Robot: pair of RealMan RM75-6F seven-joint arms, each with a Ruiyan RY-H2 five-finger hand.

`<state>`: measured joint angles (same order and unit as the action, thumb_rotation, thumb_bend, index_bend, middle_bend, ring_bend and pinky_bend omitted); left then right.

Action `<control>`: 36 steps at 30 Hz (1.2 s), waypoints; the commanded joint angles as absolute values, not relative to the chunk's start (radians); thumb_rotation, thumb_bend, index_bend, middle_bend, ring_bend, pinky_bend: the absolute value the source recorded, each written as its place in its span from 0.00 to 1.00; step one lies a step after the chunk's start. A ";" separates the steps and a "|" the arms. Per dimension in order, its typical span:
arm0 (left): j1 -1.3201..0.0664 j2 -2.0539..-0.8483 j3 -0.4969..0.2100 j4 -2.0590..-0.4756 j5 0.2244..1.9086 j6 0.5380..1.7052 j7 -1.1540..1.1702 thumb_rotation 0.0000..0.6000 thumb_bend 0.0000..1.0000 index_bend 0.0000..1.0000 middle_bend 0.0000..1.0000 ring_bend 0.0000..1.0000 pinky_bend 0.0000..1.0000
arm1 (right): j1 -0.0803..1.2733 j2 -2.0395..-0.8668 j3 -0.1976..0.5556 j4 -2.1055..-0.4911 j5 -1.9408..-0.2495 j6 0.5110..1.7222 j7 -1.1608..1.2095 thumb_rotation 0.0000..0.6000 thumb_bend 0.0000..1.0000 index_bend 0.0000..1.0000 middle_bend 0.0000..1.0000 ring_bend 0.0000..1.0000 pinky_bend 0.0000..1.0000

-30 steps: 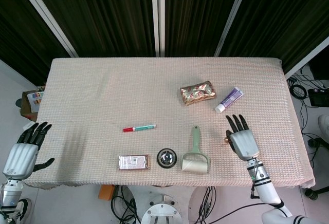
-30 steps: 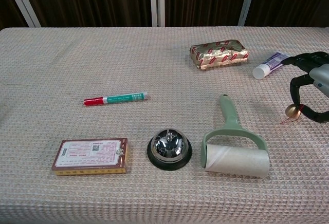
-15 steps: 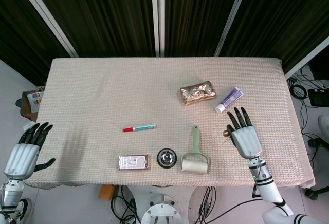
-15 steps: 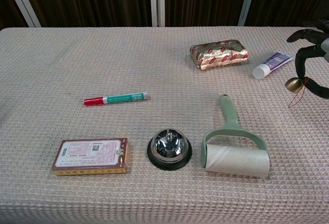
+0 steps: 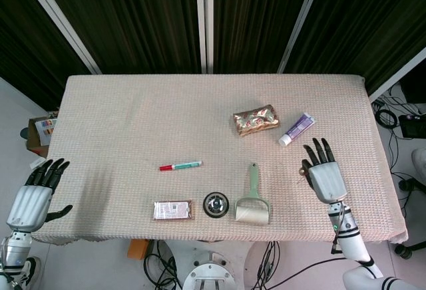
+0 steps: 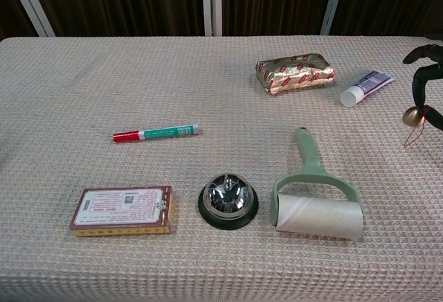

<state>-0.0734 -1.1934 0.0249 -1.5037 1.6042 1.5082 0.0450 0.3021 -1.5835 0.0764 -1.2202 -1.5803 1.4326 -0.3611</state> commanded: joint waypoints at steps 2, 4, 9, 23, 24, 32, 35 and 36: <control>-0.073 -1.191 0.024 -1.506 1.601 1.509 0.047 1.00 0.11 0.08 0.07 0.04 0.16 | 0.292 -1.577 0.071 -1.222 -1.544 1.401 -0.415 1.00 0.45 0.92 0.20 0.00 0.00; -0.072 -1.190 0.025 -1.508 1.602 1.510 0.047 1.00 0.11 0.08 0.07 0.04 0.16 | 0.291 -1.580 0.068 -1.210 -1.548 1.404 -0.424 1.00 0.45 0.92 0.20 0.00 0.00; -0.075 -1.191 0.026 -1.508 1.602 1.504 0.049 1.00 0.11 0.08 0.07 0.04 0.16 | 0.292 -1.589 0.061 -1.191 -1.533 1.377 -0.416 1.00 0.45 0.92 0.21 0.00 0.00; -0.073 -1.192 0.026 -1.503 1.602 1.508 0.045 1.00 0.11 0.08 0.07 0.04 0.16 | 0.295 -1.628 0.046 -1.130 -1.505 1.316 -0.364 1.00 0.41 0.89 0.20 0.00 0.00; -0.073 -1.193 0.026 -1.503 1.602 1.508 0.044 1.00 0.11 0.08 0.07 0.04 0.16 | 0.295 -1.627 0.046 -1.130 -1.504 1.316 -0.363 1.00 0.39 0.89 0.20 0.00 0.00; -0.071 -1.193 0.027 -1.501 1.604 1.512 0.044 1.00 0.11 0.08 0.07 0.04 0.16 | 0.294 -1.590 0.038 -1.180 -1.477 1.272 -0.385 1.00 0.22 0.50 0.08 0.00 0.00; -0.070 -1.192 0.027 -1.503 1.605 1.515 0.044 1.00 0.11 0.08 0.07 0.04 0.16 | 0.290 -1.570 0.038 -1.211 -1.466 1.266 -0.392 1.00 0.18 0.24 0.03 0.00 0.00; -0.070 -1.192 0.027 -1.503 1.605 1.515 0.045 1.00 0.11 0.08 0.07 0.04 0.16 | 0.288 -1.563 0.038 -1.222 -1.464 1.266 -0.394 1.00 0.17 0.14 0.01 0.00 0.00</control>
<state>-0.0704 -1.1922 0.0267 -1.5028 1.6052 1.5148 0.0448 0.2909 -1.5728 0.0384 -1.2099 -1.4697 1.2690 -0.3890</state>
